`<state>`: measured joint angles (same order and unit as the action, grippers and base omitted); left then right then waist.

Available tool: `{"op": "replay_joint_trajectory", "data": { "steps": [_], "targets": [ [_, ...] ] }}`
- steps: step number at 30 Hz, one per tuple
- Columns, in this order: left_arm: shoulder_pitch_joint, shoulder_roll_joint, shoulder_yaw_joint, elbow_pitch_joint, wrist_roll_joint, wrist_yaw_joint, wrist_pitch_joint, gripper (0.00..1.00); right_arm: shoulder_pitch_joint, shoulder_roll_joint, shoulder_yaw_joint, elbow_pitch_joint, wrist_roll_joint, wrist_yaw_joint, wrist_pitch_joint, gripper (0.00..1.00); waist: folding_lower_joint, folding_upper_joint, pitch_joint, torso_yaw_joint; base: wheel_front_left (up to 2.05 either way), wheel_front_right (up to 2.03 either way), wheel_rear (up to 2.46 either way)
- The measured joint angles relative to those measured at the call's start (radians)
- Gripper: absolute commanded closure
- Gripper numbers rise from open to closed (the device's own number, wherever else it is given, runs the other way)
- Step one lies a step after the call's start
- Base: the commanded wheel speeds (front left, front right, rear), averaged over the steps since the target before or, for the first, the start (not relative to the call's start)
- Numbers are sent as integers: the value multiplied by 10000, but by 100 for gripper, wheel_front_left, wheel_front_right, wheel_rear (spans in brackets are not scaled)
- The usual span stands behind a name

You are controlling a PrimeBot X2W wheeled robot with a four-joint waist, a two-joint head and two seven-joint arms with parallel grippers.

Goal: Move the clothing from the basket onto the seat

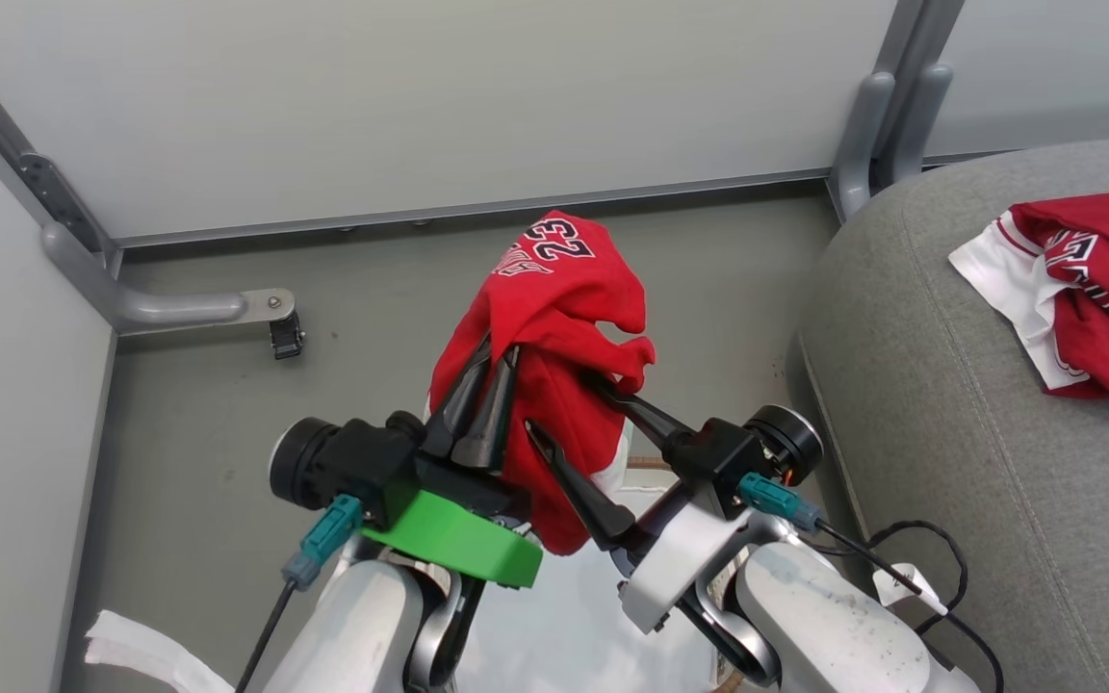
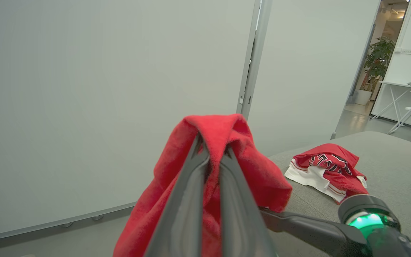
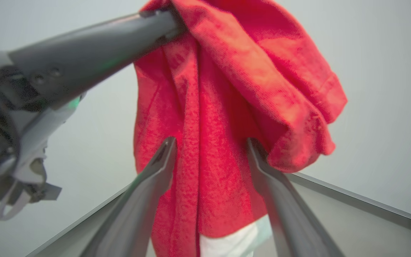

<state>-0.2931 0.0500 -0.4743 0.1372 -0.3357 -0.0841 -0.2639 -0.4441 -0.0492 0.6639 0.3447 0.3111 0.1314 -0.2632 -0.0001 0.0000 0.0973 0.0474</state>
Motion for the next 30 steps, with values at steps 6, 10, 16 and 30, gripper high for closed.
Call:
{"op": "replay_joint_trajectory", "data": {
  "steps": [6,10,16,30],
  "targets": [
    [1,0,-594,-8,-288,48,0,100,-245,4,167,454,73,0,0,4,0,0,-29,343,0,0,0],
    [1,0,-817,-12,-395,94,0,100,-295,-2,261,616,435,0,0,100,0,0,-39,482,0,0,0],
    [8,0,-734,142,-424,205,-2,0,-320,2,165,593,522,0,0,100,0,0,4,330,0,0,0],
    [115,-6,-109,621,309,12,-8,0,689,-10,-966,142,316,0,0,100,0,0,151,-1626,0,0,0]
  ]
}}
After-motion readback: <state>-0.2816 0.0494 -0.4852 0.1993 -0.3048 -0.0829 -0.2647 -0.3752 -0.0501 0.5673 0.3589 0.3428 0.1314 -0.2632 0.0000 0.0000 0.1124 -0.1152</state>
